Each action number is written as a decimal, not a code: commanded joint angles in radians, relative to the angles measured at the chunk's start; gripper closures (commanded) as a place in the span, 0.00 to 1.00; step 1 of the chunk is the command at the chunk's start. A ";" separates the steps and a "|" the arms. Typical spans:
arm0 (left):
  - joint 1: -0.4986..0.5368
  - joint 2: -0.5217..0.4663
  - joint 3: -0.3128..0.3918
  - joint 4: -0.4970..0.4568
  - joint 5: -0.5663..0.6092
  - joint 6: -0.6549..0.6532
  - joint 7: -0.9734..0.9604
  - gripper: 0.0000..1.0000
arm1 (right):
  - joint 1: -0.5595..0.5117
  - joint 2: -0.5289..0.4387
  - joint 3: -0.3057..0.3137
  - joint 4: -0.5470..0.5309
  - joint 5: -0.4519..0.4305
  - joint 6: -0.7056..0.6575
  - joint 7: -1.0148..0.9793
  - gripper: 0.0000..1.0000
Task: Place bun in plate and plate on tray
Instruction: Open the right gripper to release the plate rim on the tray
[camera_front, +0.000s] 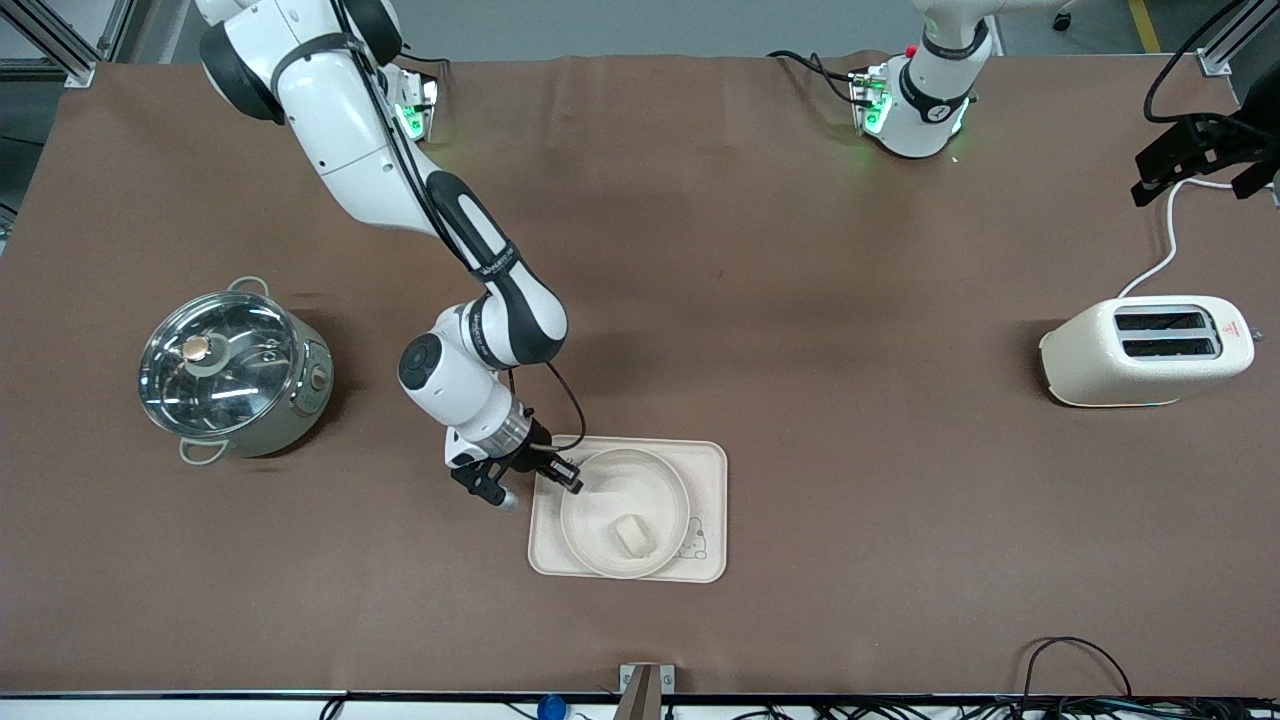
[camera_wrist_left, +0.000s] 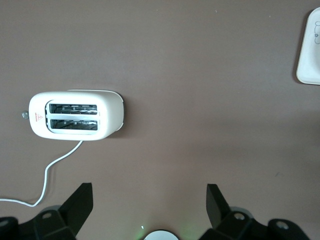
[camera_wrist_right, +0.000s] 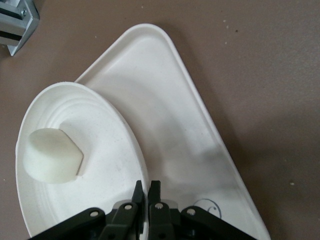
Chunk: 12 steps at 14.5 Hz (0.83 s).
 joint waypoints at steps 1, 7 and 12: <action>-0.015 -0.019 0.017 -0.017 0.011 -0.010 0.016 0.00 | -0.011 0.007 0.008 0.016 -0.028 0.000 -0.003 1.00; -0.018 0.007 0.023 0.000 0.009 -0.002 0.016 0.00 | -0.009 0.005 0.008 0.004 -0.029 0.002 -0.017 0.98; -0.018 0.026 0.031 -0.008 0.005 0.029 0.016 0.00 | -0.009 -0.002 0.010 -0.001 -0.026 0.002 -0.009 0.41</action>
